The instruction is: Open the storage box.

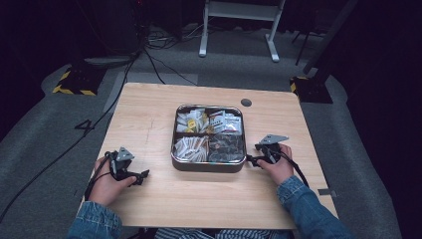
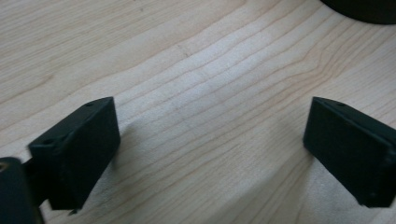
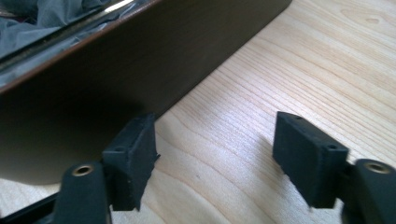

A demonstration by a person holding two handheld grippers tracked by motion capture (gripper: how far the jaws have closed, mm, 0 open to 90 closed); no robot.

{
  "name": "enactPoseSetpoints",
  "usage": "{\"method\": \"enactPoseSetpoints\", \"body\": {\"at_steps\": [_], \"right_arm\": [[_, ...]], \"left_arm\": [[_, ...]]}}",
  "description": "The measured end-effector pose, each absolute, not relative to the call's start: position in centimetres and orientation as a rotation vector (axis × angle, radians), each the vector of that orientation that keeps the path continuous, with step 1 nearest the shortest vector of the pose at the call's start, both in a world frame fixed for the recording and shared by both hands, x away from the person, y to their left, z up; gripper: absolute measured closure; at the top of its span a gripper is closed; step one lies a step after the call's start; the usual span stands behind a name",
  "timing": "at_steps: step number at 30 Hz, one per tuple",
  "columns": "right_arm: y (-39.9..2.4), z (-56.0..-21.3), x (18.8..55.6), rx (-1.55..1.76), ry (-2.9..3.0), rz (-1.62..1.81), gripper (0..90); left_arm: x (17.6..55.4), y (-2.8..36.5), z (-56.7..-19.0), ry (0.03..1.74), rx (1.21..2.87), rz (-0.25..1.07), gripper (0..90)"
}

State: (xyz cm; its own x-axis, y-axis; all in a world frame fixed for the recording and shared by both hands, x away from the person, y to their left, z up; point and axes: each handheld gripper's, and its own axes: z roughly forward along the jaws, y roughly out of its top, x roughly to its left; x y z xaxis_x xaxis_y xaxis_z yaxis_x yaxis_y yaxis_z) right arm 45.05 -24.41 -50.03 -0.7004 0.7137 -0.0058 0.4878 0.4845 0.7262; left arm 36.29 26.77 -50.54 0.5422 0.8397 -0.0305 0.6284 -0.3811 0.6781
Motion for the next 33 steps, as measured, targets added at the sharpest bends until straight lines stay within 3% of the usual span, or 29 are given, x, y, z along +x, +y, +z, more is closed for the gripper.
{"method": "enactPoseSetpoints", "body": {"at_steps": [4, 9, 19, 28, 33], "right_arm": [[-24.6, -49.4, 45.1, 1.036, 2.44, 1.021, 39.0], [-25.2, -48.1, 45.1, 1.064, 2.43, 1.074, 46.4], [-25.4, -44.3, 45.1, 1.017, 2.378, 1.261, 45.4], [-21.1, -41.3, 46.6, 0.9, 2.365, 1.309, 38.0], [-18.3, -41.1, 47.5, 0.866, 2.409, 1.298, 39.0]], "left_arm": [[36.1, 27.1, -49.9, 1.175, 2.154, 0.391, 22.7], [36.0, 27.1, -49.6, 1.186, 2.135, 0.341, 33.6], [36.4, 26.4, -49.3, 1.152, 2.11, 0.37, 36.6], [36.8, 26.1, -50.4, 1.104, 2.125, 0.415, 30.5], [36.8, 26.0, -50.4, 1.111, 2.12, 0.423, 30.2]]}}
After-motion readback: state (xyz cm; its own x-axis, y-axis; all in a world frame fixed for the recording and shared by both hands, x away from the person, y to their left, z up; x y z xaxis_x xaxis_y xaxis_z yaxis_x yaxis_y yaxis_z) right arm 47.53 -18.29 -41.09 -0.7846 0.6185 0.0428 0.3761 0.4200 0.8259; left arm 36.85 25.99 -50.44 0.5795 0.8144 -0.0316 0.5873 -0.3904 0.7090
